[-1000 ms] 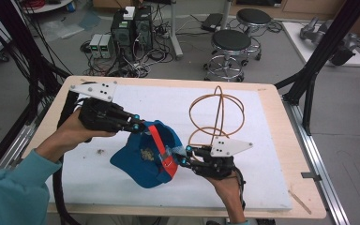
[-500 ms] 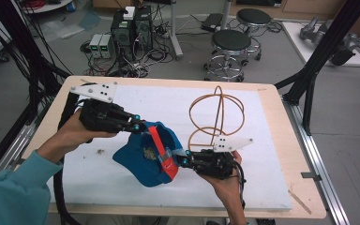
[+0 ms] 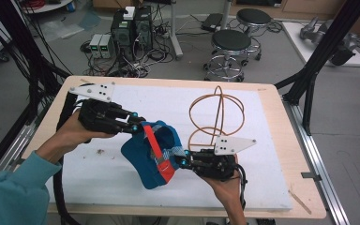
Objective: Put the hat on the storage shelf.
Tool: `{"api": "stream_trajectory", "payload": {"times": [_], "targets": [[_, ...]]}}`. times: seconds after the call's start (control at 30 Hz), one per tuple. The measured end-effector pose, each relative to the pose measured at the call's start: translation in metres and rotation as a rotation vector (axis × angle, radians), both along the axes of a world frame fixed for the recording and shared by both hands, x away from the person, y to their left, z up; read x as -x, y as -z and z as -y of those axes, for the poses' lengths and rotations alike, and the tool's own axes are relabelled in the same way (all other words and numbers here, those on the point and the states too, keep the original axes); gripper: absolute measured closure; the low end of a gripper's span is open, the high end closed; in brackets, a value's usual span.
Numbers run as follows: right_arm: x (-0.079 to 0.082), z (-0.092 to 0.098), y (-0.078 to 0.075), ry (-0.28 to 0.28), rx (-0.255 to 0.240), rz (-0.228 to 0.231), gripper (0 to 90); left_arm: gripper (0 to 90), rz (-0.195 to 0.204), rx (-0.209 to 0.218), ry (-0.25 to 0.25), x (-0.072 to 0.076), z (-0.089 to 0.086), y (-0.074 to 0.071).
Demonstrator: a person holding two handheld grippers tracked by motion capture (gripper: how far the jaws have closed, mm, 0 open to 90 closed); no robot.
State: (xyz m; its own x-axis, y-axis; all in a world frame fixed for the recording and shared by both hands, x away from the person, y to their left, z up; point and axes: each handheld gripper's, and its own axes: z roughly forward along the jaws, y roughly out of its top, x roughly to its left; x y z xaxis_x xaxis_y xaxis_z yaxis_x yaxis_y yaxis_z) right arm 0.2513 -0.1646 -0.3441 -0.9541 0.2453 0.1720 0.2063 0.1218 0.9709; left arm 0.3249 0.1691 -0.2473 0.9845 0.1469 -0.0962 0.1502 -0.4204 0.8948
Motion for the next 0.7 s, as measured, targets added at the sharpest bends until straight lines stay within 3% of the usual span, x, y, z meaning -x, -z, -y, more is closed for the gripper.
{"api": "stream_trajectory", "payload": {"times": [0.03,0.07,0.13,0.2,0.27,0.43,0.7], "targets": [[0.000,0.000,0.000,0.000,0.000,0.000,88.5,70.8,0.002,-0.002,-0.012,0.000,0.000,0.001],[0.002,0.000,-0.004,0.000,-0.005,0.011,88.5,56.9,0.005,-0.003,-0.030,0.000,-0.001,0.002],[0.002,-0.001,-0.005,-0.003,-0.003,0.014,88.4,51.5,0.012,-0.001,-0.044,0.000,-0.001,0.005],[0.003,-0.001,-0.007,-0.003,0.004,0.019,88.5,32.3,0.019,0.010,-0.078,0.000,-0.002,0.008],[0.004,-0.002,-0.010,-0.005,0.007,0.022,88.5,19.9,0.035,0.020,-0.096,0.000,-0.004,0.011],[0.008,-0.001,-0.017,-0.012,0.000,0.036,88.5,14.2,0.039,0.040,-0.159,-0.003,-0.015,0.020],[0.014,0.005,-0.031,-0.003,-0.011,0.067,88.4,14.3,0.043,0.042,-0.197,-0.004,-0.026,0.024]]}}
